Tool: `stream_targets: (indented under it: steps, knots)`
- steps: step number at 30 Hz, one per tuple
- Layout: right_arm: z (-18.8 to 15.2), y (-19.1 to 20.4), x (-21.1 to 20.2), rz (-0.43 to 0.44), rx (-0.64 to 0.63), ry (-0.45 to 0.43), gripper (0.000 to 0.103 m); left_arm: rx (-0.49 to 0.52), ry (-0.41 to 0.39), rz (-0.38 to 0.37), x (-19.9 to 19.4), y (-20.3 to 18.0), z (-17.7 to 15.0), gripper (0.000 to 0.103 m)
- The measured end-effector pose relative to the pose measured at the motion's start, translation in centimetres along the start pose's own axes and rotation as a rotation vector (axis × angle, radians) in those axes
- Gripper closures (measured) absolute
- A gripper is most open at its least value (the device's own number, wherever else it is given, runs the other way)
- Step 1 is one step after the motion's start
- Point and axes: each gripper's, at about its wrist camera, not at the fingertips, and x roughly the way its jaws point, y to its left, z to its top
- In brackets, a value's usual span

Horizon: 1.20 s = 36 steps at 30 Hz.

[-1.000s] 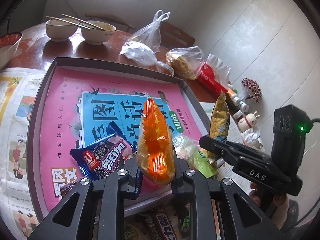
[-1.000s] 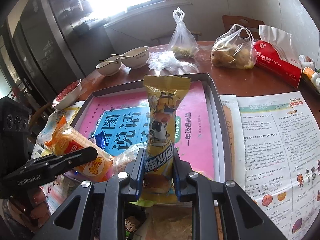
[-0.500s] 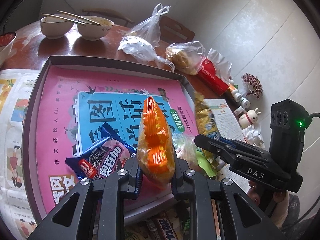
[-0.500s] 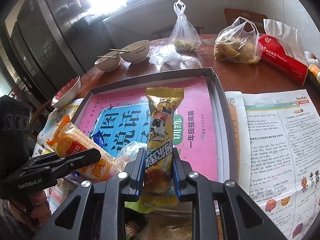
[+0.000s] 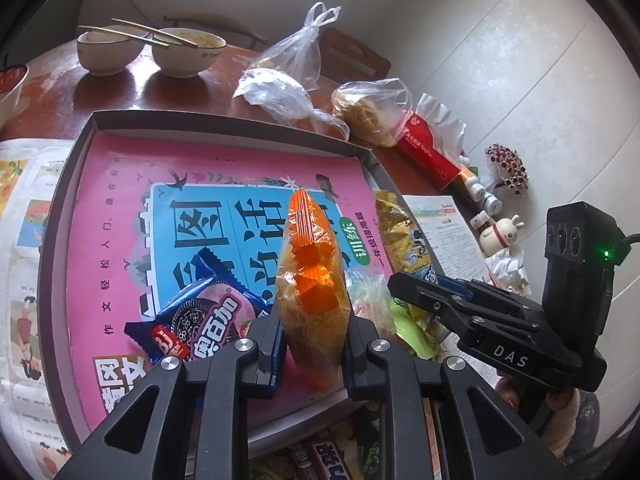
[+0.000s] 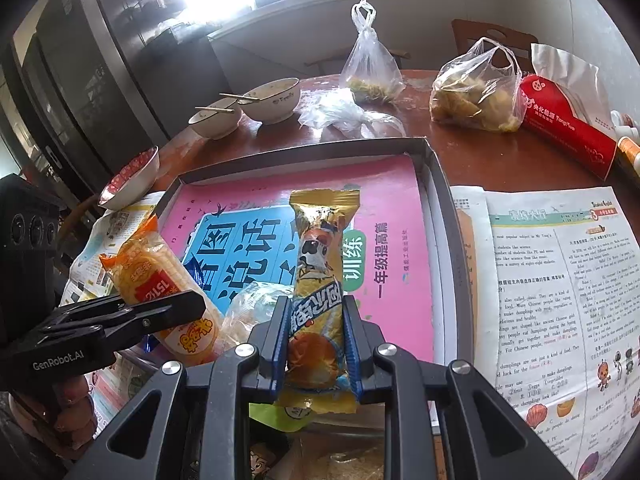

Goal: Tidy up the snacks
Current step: 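Carry the orange chip bag over the tray while the right tool carries the yellow stick snack there, then release the yellow stick snack in the tray while the left tool releases the orange chip bag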

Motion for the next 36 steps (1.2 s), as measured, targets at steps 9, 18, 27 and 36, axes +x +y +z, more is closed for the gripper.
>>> stream_targets:
  steps: [9, 18, 27, 36]
  knots:
    - [-0.1, 0.1, -0.3, -0.006, -0.001, -0.001, 0.075, 0.000, 0.004, 0.004, 0.0, -0.1, 0.0, 0.081]
    - [-0.3, -0.1, -0.8, -0.003, 0.002, -0.011, 0.068, -0.003, 0.002, 0.008, -0.2, -0.2, -0.1, 0.080]
    - [-0.5, -0.3, -1.6, -0.002, 0.004, -0.028, 0.063, -0.009, -0.013, 0.014, -1.0, -0.1, 0.0, 0.079]
    - [-0.7, -0.2, -2.4, -0.001, 0.000, -0.048, 0.061, -0.021, -0.028, 0.021, -1.8, -0.1, 0.1, 0.070]
